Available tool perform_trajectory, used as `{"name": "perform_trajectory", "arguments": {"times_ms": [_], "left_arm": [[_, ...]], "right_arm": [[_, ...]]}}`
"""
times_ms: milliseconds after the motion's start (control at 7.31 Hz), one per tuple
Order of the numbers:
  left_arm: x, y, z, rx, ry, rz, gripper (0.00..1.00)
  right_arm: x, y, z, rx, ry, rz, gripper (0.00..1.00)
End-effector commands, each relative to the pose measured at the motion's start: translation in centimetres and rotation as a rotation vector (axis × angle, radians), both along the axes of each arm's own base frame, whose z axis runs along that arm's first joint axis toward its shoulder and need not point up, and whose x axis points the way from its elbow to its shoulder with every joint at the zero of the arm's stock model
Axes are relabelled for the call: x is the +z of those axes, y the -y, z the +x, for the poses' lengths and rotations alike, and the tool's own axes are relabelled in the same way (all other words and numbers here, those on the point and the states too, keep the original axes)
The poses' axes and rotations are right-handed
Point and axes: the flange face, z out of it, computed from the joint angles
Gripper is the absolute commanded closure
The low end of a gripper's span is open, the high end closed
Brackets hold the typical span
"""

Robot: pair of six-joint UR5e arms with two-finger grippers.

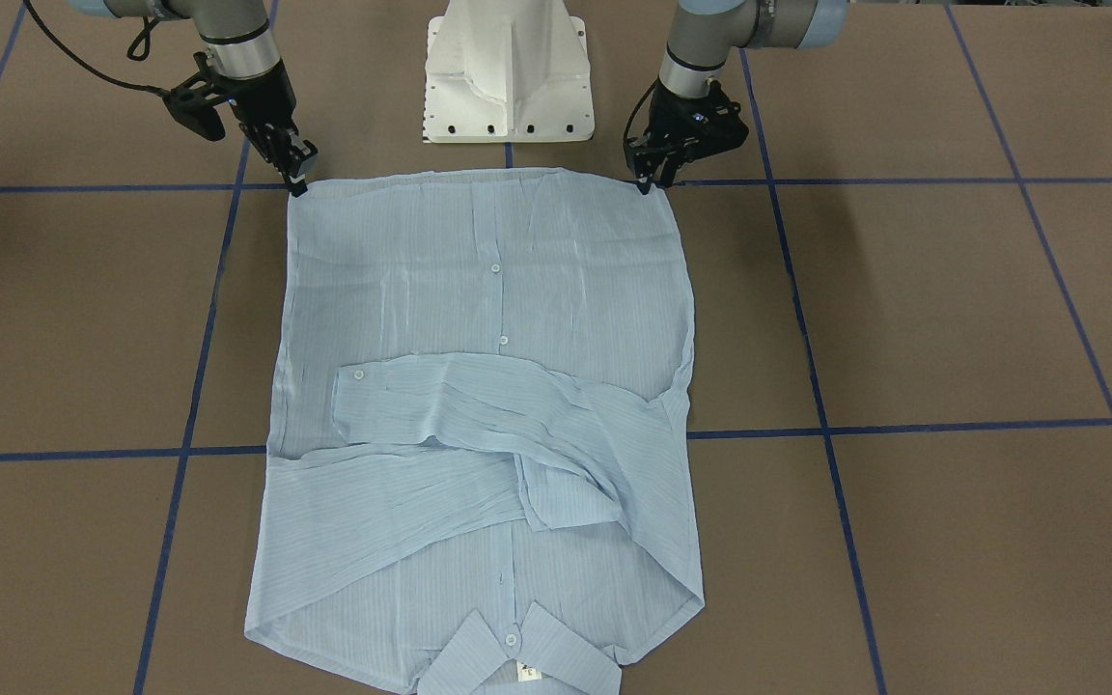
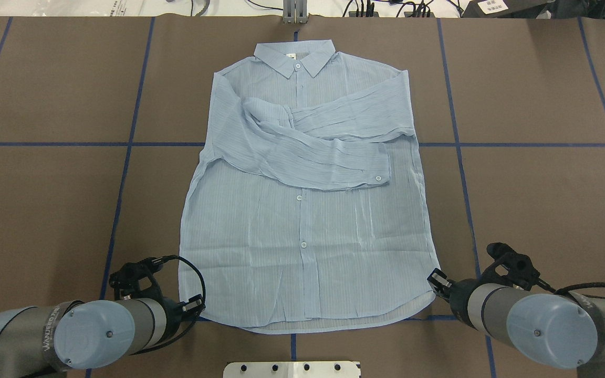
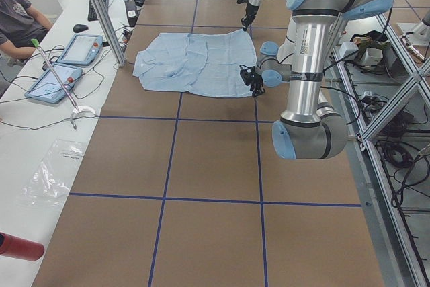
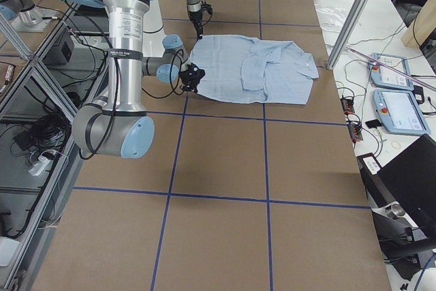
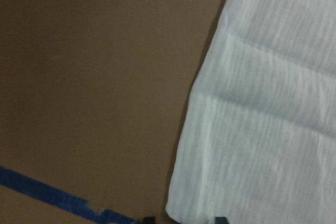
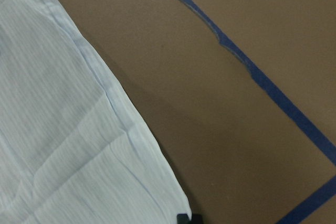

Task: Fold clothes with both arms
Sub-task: 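Position both grippers at the hem corners nearest the robot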

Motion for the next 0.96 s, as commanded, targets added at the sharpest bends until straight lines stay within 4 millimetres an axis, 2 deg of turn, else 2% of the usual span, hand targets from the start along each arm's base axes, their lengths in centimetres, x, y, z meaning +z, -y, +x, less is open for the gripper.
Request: {"name": "perform_trajectory", "arguments": {"times_ms": [0,137,547,684,821], "left_arm": [[0.1,0.0,0.1,0.001,0.003,0.001,0.75],[0.1,0.1,0.0,-0.001,0.002,0.001,1.0],[-1.4,0.5,-1.2,-0.014,-0.03,0.003,1.0],[-2.5,0.5,-1.9,-0.021,-0.056,0.0,1.0],[-3.6,0.3,-3.2,-0.023,-0.082,0.0,1.0]], "right_arm": [[0.1,0.0,0.2,0.001,-0.003,0.0,1.0],[0.1,-0.1,0.1,-0.001,-0.003,0.0,1.0],[0.1,-0.1,0.2,-0.001,-0.003,0.0,1.0],[-0.5,-0.2,0.8,-0.001,0.008,0.001,1.0],[-0.8,-0.7,2.3,-0.009,0.004,-0.004,1.0]]}}
